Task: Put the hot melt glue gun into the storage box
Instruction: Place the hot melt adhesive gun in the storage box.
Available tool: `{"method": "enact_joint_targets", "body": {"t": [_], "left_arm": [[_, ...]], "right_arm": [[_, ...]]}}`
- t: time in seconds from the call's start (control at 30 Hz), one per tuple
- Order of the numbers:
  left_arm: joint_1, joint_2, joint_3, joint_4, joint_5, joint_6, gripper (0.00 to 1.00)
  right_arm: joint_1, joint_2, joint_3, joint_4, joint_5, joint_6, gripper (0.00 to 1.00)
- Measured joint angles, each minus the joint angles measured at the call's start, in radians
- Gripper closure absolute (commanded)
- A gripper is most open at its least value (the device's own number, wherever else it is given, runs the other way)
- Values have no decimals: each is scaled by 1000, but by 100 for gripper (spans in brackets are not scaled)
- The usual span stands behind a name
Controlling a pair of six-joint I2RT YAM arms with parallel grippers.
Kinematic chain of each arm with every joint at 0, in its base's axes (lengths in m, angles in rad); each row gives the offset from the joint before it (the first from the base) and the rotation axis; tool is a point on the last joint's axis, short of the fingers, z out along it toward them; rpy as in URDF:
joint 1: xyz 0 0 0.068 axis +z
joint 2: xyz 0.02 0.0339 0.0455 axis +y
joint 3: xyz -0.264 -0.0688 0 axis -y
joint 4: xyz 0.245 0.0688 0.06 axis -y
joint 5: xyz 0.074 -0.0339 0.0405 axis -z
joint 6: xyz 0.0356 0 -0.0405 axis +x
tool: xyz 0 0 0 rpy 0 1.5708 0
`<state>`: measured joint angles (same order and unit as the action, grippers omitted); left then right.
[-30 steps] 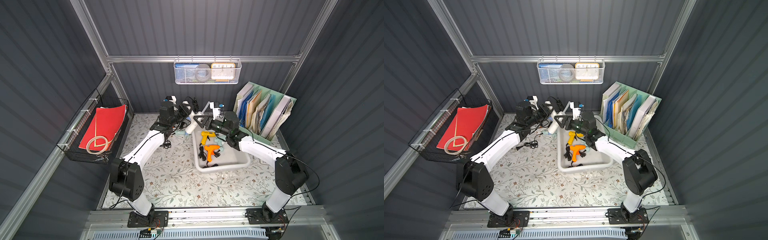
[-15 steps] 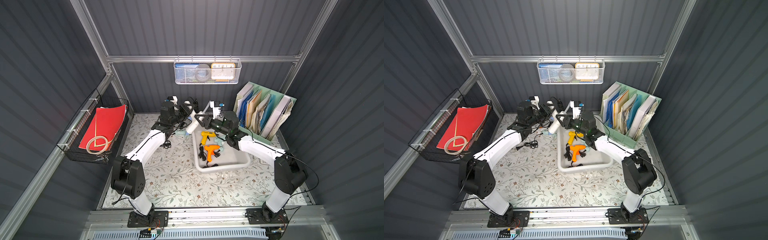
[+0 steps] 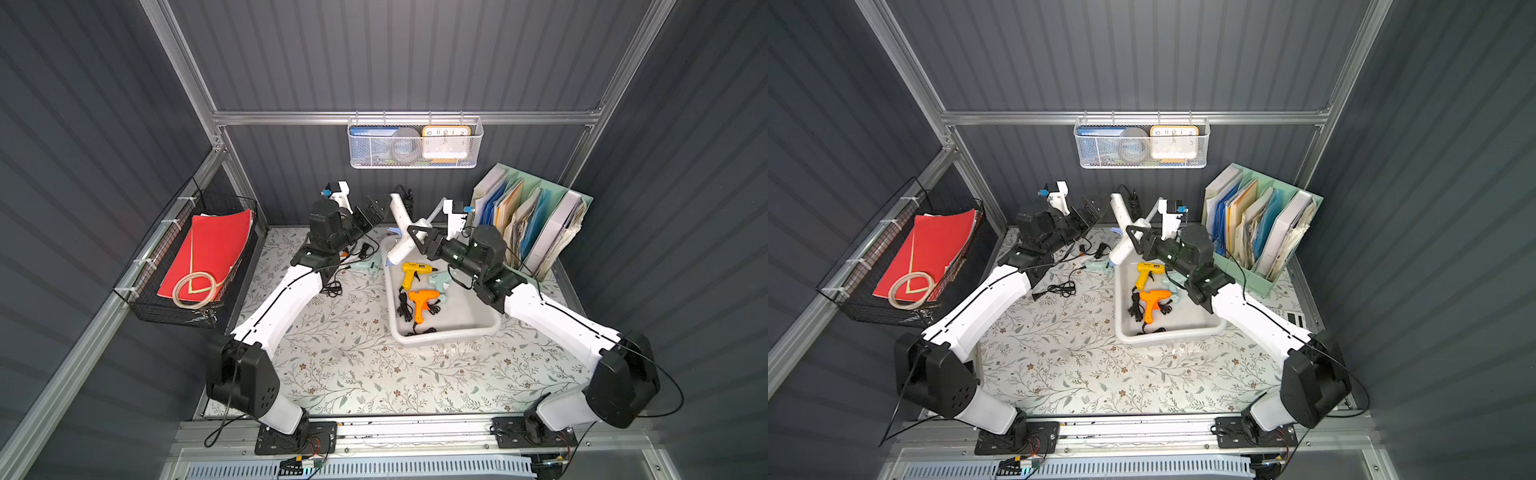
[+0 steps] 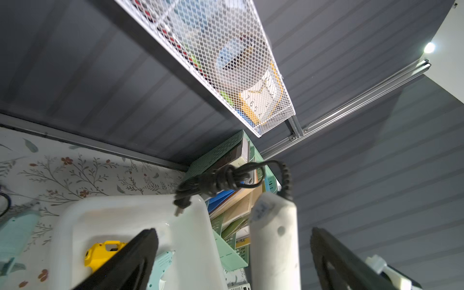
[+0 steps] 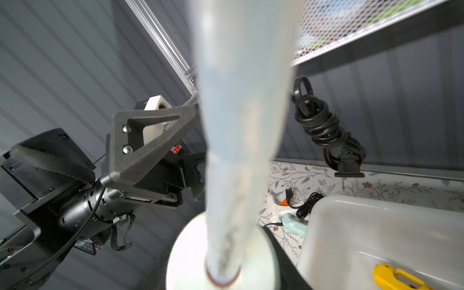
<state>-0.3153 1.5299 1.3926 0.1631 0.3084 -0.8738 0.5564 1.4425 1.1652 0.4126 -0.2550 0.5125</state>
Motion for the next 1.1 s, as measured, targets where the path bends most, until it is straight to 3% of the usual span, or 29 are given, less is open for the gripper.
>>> {"method": "enact_joint_targets", "body": {"t": [0.3, 0.63, 1.1], "left_arm": [[0, -209, -117, -61, -222, 110, 0], [0, -317, -179, -172, -445, 178, 0], [0, -319, -198, -264, -539, 205, 0]], "right_arm": [[0, -160, -69, -133, 100, -38, 100], [-2, -192, -140, -347, 144, -27, 100], [-95, -55, -140, -422, 74, 62, 100]]}}
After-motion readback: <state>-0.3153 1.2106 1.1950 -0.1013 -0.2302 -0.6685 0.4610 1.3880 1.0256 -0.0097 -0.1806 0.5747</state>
